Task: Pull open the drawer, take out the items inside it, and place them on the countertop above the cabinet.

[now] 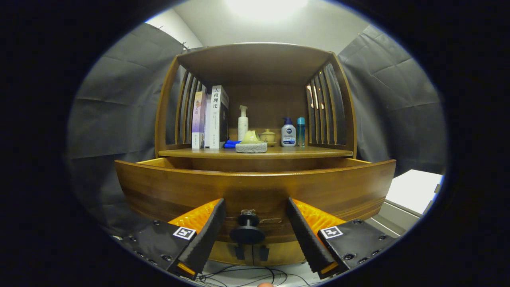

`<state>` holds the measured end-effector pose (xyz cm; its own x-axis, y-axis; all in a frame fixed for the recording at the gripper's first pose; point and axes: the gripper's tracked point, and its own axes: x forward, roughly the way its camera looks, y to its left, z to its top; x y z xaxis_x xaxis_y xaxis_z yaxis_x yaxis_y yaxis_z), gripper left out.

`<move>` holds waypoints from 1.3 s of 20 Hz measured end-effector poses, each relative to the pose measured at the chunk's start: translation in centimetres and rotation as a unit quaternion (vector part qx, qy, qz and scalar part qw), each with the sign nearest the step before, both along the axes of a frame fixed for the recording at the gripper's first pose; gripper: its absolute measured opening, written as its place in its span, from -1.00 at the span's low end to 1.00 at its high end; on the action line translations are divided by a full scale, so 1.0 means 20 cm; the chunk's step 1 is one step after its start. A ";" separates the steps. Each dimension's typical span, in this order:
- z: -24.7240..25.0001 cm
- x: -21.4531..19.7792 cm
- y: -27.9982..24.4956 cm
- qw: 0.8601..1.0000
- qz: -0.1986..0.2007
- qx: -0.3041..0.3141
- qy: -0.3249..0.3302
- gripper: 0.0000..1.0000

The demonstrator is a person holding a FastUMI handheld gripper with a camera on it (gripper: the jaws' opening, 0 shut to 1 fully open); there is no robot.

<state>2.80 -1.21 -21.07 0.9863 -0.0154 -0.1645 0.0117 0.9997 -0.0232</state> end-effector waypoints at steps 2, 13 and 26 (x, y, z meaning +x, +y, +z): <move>-0.01 0.03 0.00 1.000 -0.001 0.001 0.003 0.95; -0.03 0.22 0.00 1.000 -0.004 0.004 0.013 0.96; -0.06 0.51 -0.01 1.000 -0.006 0.003 0.029 0.95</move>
